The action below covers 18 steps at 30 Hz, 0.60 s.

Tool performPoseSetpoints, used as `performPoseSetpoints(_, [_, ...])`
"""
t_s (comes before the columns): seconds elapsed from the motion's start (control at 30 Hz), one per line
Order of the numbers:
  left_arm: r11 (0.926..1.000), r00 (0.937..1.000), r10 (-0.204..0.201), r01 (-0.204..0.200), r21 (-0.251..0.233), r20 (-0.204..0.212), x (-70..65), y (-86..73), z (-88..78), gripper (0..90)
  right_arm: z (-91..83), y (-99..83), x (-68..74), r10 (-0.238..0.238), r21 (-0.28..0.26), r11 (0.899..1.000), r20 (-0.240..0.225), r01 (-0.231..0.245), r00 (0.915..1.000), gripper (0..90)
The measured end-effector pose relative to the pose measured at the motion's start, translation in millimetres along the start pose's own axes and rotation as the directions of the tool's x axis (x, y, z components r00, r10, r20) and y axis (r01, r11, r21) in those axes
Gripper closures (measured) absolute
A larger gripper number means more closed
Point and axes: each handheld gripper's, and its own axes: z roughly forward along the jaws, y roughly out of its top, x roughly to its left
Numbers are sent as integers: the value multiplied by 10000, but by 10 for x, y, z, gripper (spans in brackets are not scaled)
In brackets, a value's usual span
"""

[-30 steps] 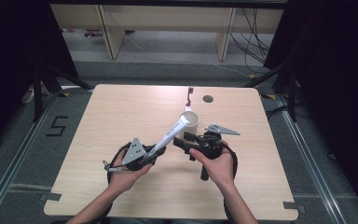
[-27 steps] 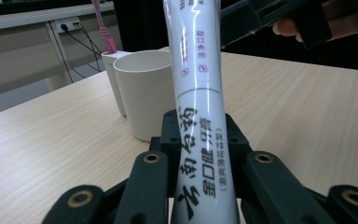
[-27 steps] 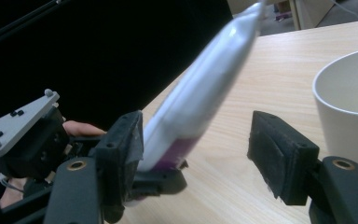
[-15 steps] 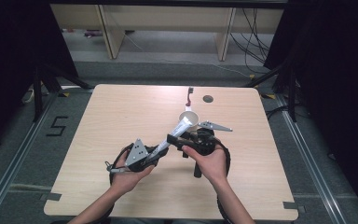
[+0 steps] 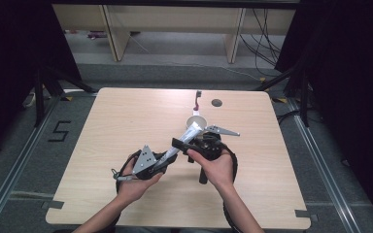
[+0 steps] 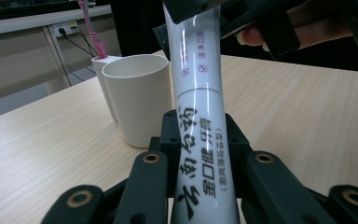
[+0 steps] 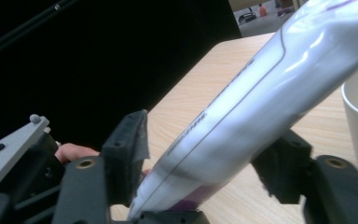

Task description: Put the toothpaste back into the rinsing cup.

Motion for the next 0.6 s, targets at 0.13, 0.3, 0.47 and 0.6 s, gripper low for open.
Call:
performPoseSetpoints(0.13, [10000,10000,32,-33,-90,-78,-11,16,4,756,-26,11,14,310,-12,9995,19,-310,9995,500])
performPoseSetpoints(0.3, [10000,9999,75,-76,-39,-114,-28,14,19,753,-34,19,-10,421,-60,9991,-23,-421,9991,525])
performPoseSetpoints(0.47, [9999,9999,97,-97,-43,-128,-36,4,23,752,-33,9,-34,528,-34,9986,48,-528,9986,546])
performPoseSetpoints(0.6, [9999,9998,164,-164,12,-132,-41,9,25,750,-39,8,-33,658,-154,9977,43,-657,9978,587])
